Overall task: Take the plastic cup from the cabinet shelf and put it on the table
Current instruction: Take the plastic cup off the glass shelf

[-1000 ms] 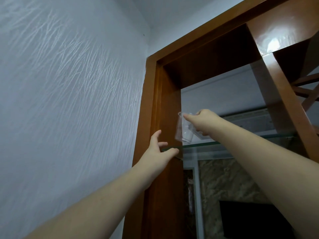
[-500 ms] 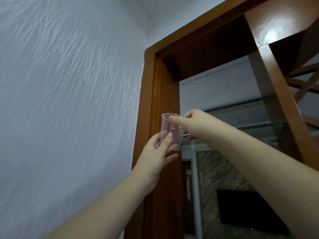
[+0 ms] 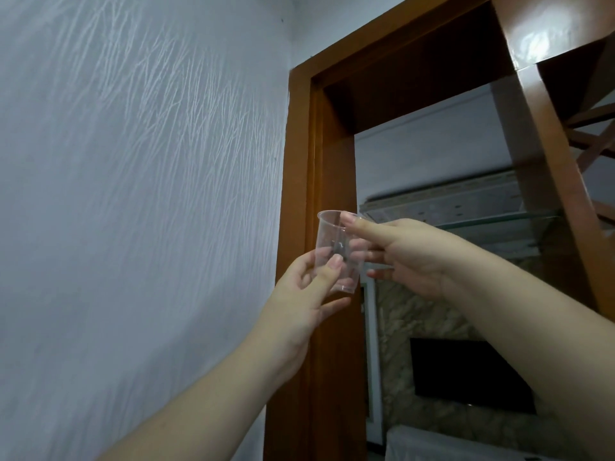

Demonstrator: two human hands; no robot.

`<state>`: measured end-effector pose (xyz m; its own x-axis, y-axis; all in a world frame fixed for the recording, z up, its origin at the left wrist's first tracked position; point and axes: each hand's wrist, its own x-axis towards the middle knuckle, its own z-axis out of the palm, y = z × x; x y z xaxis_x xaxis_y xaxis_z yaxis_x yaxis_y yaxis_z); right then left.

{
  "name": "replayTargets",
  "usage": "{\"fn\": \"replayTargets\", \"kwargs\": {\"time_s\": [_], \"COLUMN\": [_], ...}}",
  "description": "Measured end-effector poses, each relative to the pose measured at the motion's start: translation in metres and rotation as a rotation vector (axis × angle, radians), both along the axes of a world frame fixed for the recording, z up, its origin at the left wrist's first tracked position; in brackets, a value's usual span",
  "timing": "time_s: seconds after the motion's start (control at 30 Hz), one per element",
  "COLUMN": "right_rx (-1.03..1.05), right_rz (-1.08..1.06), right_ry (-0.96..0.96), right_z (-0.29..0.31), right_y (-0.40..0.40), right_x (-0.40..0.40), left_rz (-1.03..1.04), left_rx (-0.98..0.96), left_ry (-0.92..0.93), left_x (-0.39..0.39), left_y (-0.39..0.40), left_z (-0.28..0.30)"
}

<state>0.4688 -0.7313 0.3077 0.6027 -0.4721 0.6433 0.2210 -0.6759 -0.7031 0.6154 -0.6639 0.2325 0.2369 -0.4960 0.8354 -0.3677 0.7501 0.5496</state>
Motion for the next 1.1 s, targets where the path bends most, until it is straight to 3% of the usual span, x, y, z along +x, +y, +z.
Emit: {"fn": "replayTargets", "kwargs": {"time_s": [0.37,0.77,1.1], "right_rx": [-0.024,0.029,0.064], "right_rz": [0.148,0.003,-0.11], "right_ry": [0.033,0.06,0.062], "right_z": [-0.033,-0.073,-0.088], "right_y": [0.032,0.043,0.044], "right_x": [-0.011,-0.053,-0.145], "left_rz": [-0.171,-0.418,-0.598], "left_rx": [0.025,0.23,0.4], "left_ry": [0.045,0.197,0.29], "left_x": [-0.003,-0.032,-0.124], "left_y": [0.032,0.024,0.014], "left_z": [-0.03,-0.067,-0.086]}}
